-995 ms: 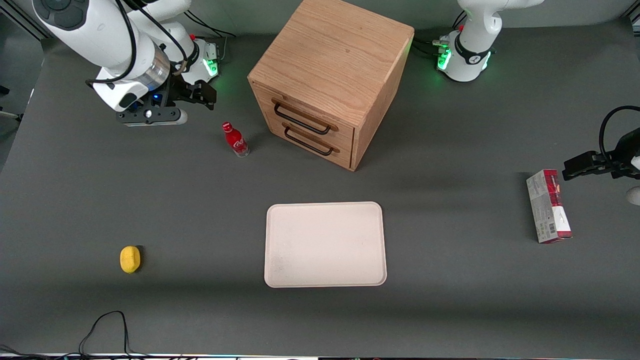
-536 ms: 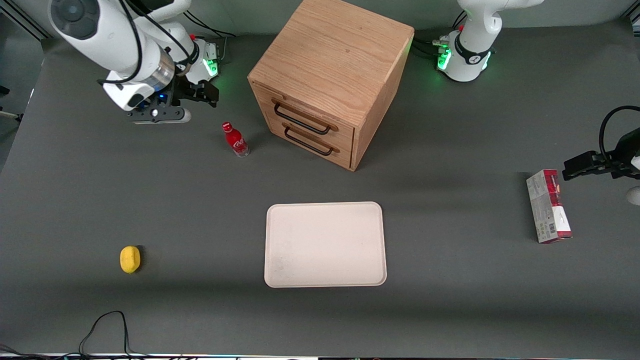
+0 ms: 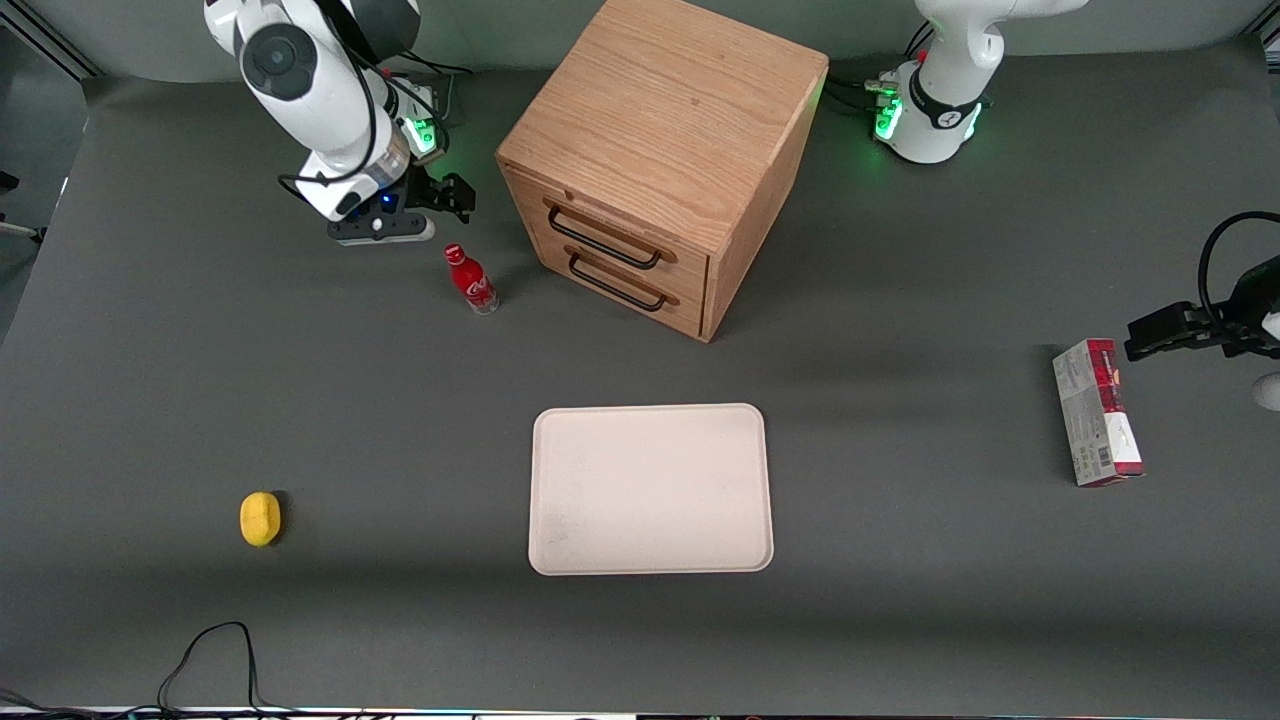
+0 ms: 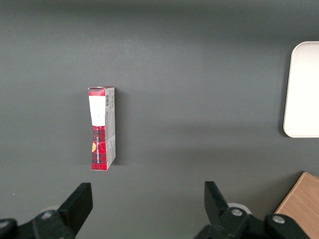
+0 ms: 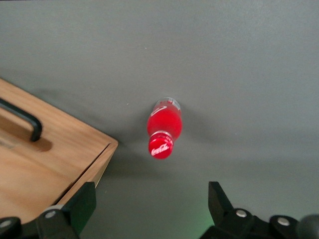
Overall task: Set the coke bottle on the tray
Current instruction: 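Lower the open right gripper over the bottle's neck and cap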
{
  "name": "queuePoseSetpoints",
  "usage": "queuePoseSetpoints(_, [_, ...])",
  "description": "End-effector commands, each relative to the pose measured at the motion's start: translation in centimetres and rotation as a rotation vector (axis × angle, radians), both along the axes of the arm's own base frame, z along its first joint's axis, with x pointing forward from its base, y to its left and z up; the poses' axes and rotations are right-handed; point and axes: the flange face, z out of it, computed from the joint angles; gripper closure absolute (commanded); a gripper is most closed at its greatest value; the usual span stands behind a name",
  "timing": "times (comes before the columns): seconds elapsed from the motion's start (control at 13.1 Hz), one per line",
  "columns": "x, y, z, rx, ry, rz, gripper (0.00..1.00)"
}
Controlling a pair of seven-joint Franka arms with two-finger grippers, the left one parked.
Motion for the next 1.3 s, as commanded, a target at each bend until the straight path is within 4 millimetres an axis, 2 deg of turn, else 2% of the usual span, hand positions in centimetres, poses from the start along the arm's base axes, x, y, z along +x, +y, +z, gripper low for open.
queuePoseSetpoints(0.0, [-0.3,-0.1,-2.3,0.022,-0.012,-0.031,0.00])
queuePoseSetpoints(0.15, [-0.5,-0.3,-3.8,0.023,-0.026,-0.034,0.00])
queuePoseSetpoints(0.31, [-1.3,1.2,-5.3,0.023,-0.027,0.001,0.00])
queuePoseSetpoints(0.54, [-1.8,1.0,-7.0,0.021,-0.039,-0.005,0.01])
queuePoseSetpoints(0.99, [-1.6,0.9,-8.0,0.020,-0.038,0.001,0.02])
queuePoseSetpoints(1.15, [-1.6,1.0,-8.0,0.020,-0.038,0.002,0.07])
queuePoseSetpoints(1.22, [-1.6,0.9,-8.1,0.019,-0.035,0.001,0.20])
